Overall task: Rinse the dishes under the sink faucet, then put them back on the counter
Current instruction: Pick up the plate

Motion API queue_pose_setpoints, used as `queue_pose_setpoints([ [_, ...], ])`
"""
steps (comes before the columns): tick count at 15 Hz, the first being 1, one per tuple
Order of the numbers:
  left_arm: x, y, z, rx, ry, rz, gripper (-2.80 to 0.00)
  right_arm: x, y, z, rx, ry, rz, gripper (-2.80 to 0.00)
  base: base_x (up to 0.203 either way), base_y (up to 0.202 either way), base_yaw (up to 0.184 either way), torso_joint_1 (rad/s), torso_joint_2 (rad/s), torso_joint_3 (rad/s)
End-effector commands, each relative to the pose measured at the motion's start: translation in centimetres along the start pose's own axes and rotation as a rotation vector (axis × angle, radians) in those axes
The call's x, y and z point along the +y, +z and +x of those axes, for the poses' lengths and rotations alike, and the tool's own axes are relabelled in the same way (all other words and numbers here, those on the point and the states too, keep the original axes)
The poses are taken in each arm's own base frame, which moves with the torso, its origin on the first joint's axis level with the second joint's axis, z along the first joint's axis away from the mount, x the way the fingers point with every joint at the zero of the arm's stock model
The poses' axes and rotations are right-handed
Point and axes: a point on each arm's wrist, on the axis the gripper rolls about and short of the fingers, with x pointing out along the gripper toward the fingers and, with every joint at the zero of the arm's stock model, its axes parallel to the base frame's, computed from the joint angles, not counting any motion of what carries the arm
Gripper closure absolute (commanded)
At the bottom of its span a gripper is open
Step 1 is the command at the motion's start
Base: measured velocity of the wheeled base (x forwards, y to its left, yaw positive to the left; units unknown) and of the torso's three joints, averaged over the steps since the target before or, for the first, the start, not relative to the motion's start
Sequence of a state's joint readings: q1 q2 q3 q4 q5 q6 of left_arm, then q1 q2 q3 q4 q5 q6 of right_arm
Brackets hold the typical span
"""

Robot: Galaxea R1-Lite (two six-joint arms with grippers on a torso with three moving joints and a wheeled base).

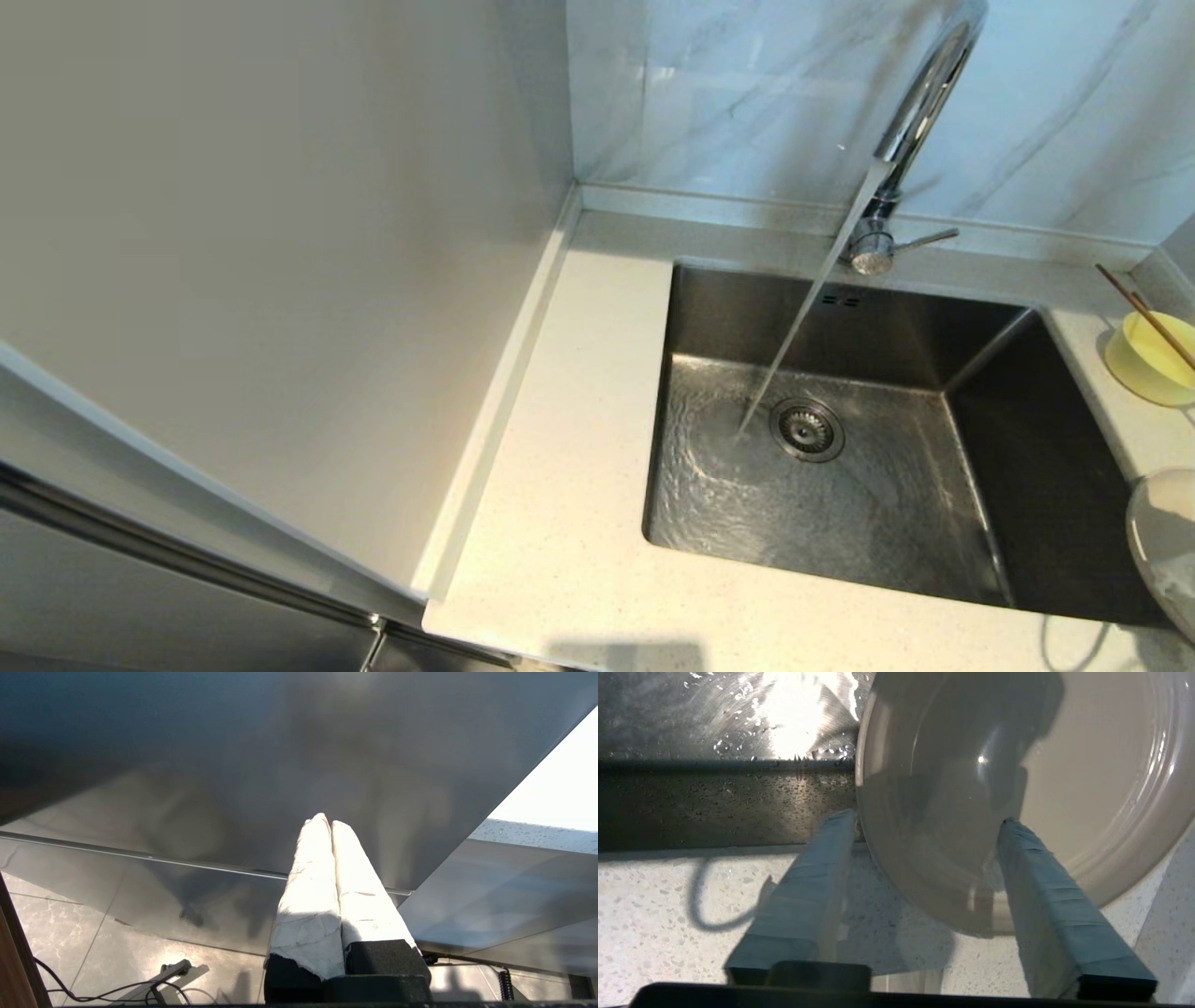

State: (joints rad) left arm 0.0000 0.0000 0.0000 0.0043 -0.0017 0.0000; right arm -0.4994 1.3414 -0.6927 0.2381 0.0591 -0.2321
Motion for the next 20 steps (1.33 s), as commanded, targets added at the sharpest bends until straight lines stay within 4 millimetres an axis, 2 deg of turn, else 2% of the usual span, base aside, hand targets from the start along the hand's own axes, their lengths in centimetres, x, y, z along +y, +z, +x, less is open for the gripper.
queue_pose_setpoints([
  [1, 0.0, 0.0, 0.0, 0.0, 0.0, 0.0, 0.0, 0.0, 0.5, 1.3, 0.041, 0.014, -0.005, -2.8, 0.0, 0.0, 0.0, 0.0, 0.0, 0.0],
  [4, 0.0, 0.0, 0.0, 0.0, 0.0, 0.0, 0.0, -0.2, 1.0, 3.2, 0.1, 0.026, -0.007, -2.8, 0.0, 0.0, 0.0, 0.0, 0.0, 0.0],
  [6, 0.0, 0.0, 0.0, 0.0, 0.0, 0.0, 0.0, -0.5, 2.0, 4.4, 0.094, 0.019, -0.007, -2.8, 0.0, 0.0, 0.0, 0.0, 0.0, 0.0],
  [11, 0.0, 0.0, 0.0, 0.0, 0.0, 0.0, 0.0, -0.7, 2.4, 4.7, 0.071, -0.018, -0.01, -2.8, 0.0, 0.0, 0.0, 0.0, 0.0, 0.0],
  [12, 0.0, 0.0, 0.0, 0.0, 0.0, 0.0, 0.0, -0.7, 2.3, 4.7, 0.074, -0.018, -0.01, -1.65, 0.0, 0.0, 0.0, 0.0, 0.0, 0.0],
  [13, 0.0, 0.0, 0.0, 0.0, 0.0, 0.0, 0.0, -0.7, 2.3, 4.7, 0.076, -0.021, -0.011, 0.0, 0.0, 0.0, 0.0, 0.0, 0.0, 0.0],
  [17, 0.0, 0.0, 0.0, 0.0, 0.0, 0.0, 0.0, -0.5, 1.7, 4.1, 0.074, -0.036, -0.011, 0.0, 0.0, 0.0, 0.0, 0.0, 0.0, 0.0],
  [20, 0.0, 0.0, 0.0, 0.0, 0.0, 0.0, 0.0, 0.1, 1.0, 2.5, 0.038, -0.032, -0.029, 0.0, 0.0, 0.0, 0.0, 0.0, 0.0, 0.0],
])
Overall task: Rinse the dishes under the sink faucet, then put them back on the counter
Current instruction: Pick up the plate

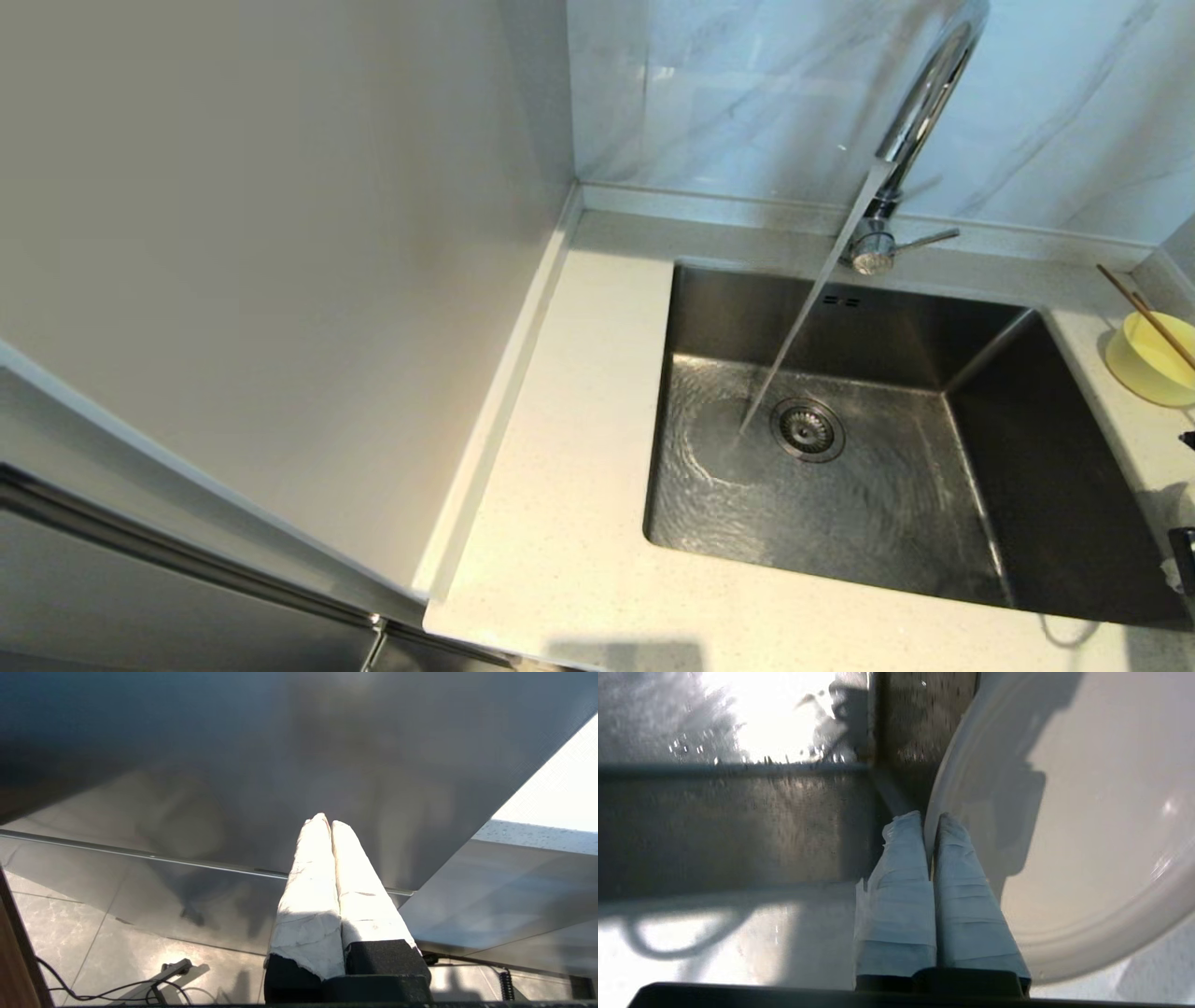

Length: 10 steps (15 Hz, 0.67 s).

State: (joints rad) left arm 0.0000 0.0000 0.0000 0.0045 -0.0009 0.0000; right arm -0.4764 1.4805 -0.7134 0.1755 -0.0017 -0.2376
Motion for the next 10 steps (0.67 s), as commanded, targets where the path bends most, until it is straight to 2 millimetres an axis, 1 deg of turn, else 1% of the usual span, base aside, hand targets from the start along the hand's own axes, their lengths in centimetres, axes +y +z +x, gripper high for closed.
queue_pose_setpoints([
  [1, 0.0, 0.0, 0.0, 0.0, -0.001, 0.0, 0.0, 0.5, -0.6, -1.4, -0.042, 0.002, -0.014, 0.0, 0.0, 0.0, 0.0, 0.0, 0.0, 0.0],
  [4, 0.0, 0.0, 0.0, 0.0, -0.001, 0.0, 0.0, 1.4, -2.1, -3.4, -0.083, 0.009, -0.041, 0.0, 0.0, 0.0, 0.0, 0.0, 0.0, 0.0],
  [8, 0.0, 0.0, 0.0, 0.0, -0.001, 0.0, 0.0, 3.1, -4.2, -7.2, -0.093, 0.077, -0.129, 0.0, 0.0, 0.0, 0.0, 0.0, 0.0, 0.0],
  [10, 0.0, 0.0, 0.0, 0.0, -0.001, 0.0, 0.0, 4.0, -4.5, -8.5, -0.115, 0.135, -0.188, 0.0, 0.0, 0.0, 0.0, 0.0, 0.0, 0.0],
])
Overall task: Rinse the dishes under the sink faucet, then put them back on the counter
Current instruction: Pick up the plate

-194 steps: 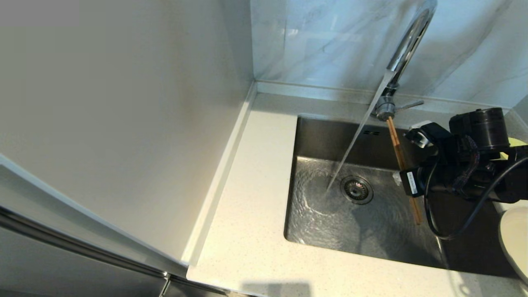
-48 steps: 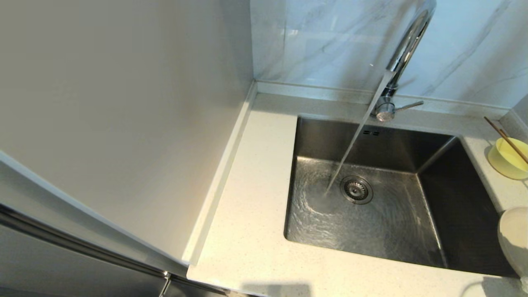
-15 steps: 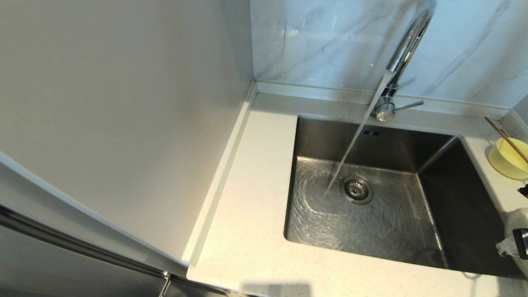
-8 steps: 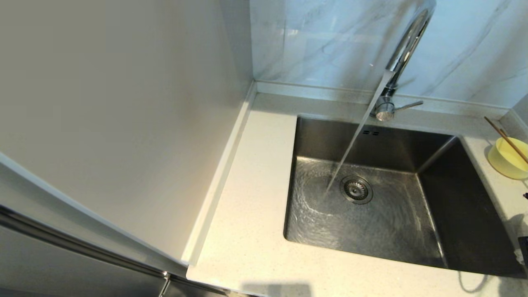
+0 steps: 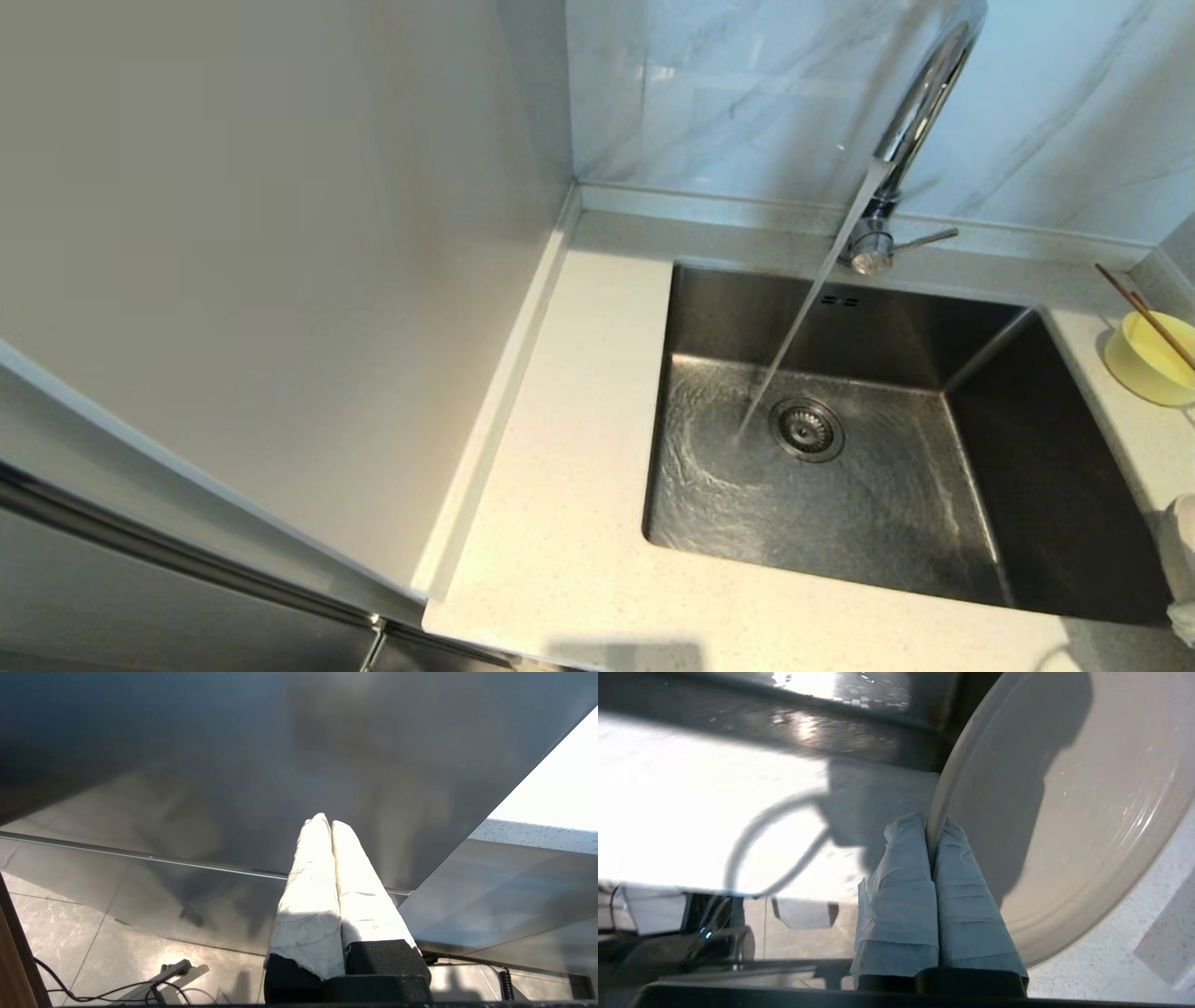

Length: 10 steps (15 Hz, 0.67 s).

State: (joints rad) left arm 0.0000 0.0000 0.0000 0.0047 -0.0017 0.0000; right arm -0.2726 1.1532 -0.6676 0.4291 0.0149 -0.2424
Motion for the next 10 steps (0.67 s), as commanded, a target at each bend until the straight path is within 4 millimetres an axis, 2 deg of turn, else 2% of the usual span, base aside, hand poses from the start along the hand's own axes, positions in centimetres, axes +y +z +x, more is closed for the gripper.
queue_pose_setpoints([
  [1, 0.0, 0.0, 0.0, 0.0, 0.0, 0.0, 0.0, 0.8, 0.1, -1.5, -0.07, 0.038, -0.051, 0.0, 0.0, 0.0, 0.0, 0.0, 0.0, 0.0],
  [4, 0.0, 0.0, 0.0, 0.0, 0.0, 0.0, 0.0, 1.7, 1.7, -3.0, -0.15, 0.112, -0.104, 0.0, 0.0, 0.0, 0.0, 0.0, 0.0, 0.0],
  [7, 0.0, 0.0, 0.0, 0.0, 0.0, 0.0, 0.0, 2.4, 3.0, -4.7, -0.26, 0.283, -0.148, 0.0, 0.0, 0.0, 0.0, 0.0, 0.0, 0.0],
  [10, 0.0, 0.0, 0.0, 0.0, 0.0, 0.0, 0.0, 3.1, 5.3, -5.1, -0.295, 0.365, -0.174, 0.0, 0.0, 0.0, 0.0, 0.0, 0.0, 0.0],
])
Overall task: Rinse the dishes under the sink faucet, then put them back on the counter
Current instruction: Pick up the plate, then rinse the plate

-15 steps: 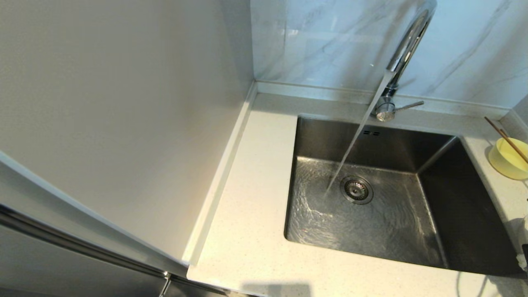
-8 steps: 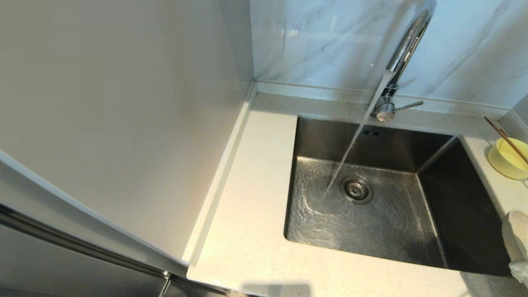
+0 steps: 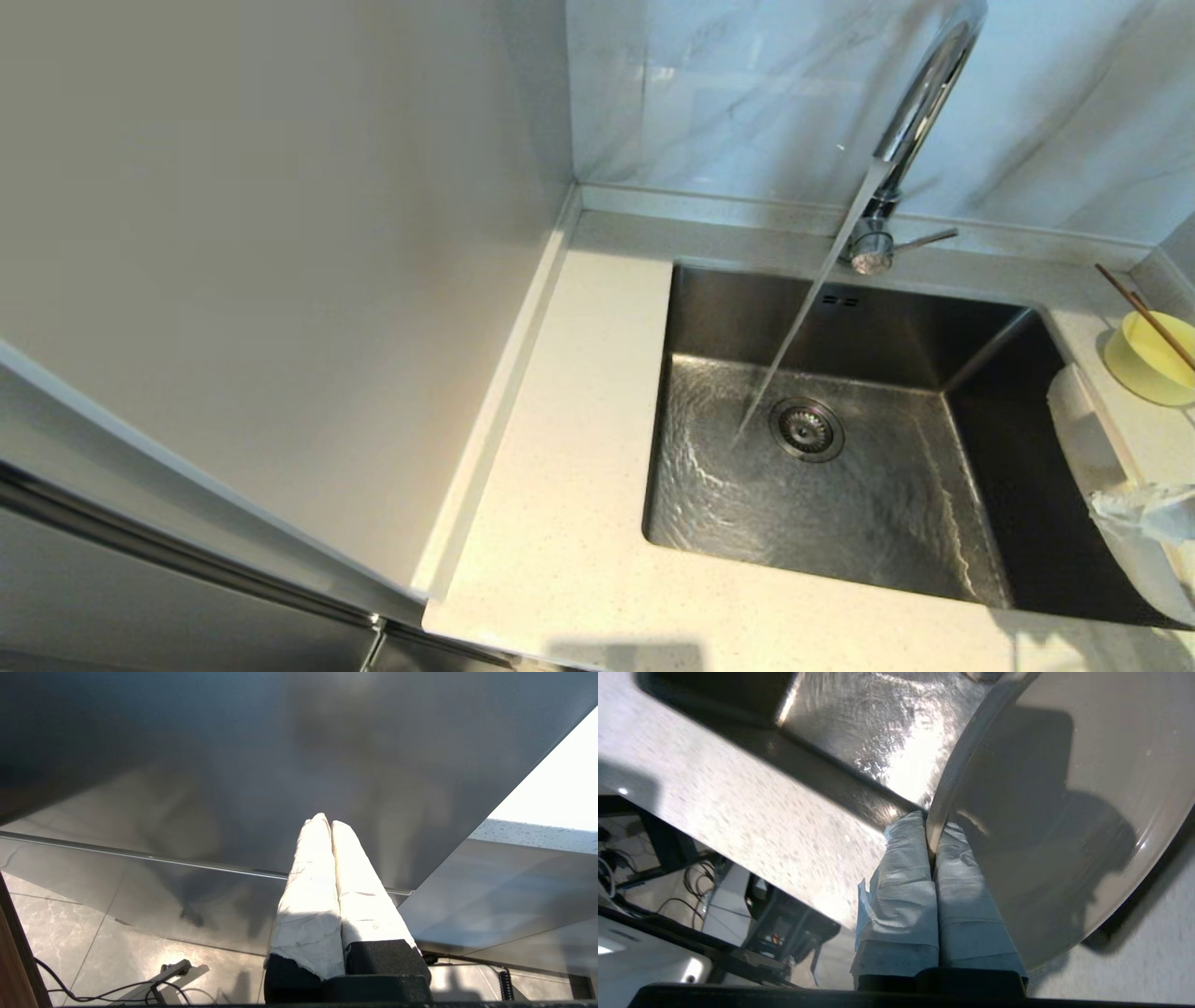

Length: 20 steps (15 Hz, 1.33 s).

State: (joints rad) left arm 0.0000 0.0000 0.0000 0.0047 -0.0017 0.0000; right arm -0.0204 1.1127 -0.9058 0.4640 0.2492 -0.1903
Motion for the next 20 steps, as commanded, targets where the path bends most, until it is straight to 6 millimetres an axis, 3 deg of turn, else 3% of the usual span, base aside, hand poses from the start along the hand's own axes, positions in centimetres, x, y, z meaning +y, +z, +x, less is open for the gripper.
queue_pose_setpoints([
  [1, 0.0, 0.0, 0.0, 0.0, 0.0, 0.0, 0.0, 0.2, 1.4, 0.8, -0.001, 0.045, 0.001, 0.0, 0.0, 0.0, 0.0, 0.0, 0.0, 0.0],
  [5, 0.0, 0.0, 0.0, 0.0, 0.0, 0.0, 0.0, 1.4, 3.5, 3.0, 0.013, 0.235, -0.01, 0.0, 0.0, 0.0, 0.0, 0.0, 0.0, 0.0],
  [12, 0.0, 0.0, 0.0, 0.0, 0.0, 0.0, 0.0, 5.2, 7.5, 6.1, -0.07, 0.384, -0.087, 0.0, 0.0, 0.0, 0.0, 0.0, 0.0, 0.0],
  [20, 0.0, 0.0, 0.0, 0.0, 0.0, 0.0, 0.0, 7.3, 10.9, 9.2, -0.083, 0.3, -0.136, 0.0, 0.0, 0.0, 0.0, 0.0, 0.0, 0.0],
])
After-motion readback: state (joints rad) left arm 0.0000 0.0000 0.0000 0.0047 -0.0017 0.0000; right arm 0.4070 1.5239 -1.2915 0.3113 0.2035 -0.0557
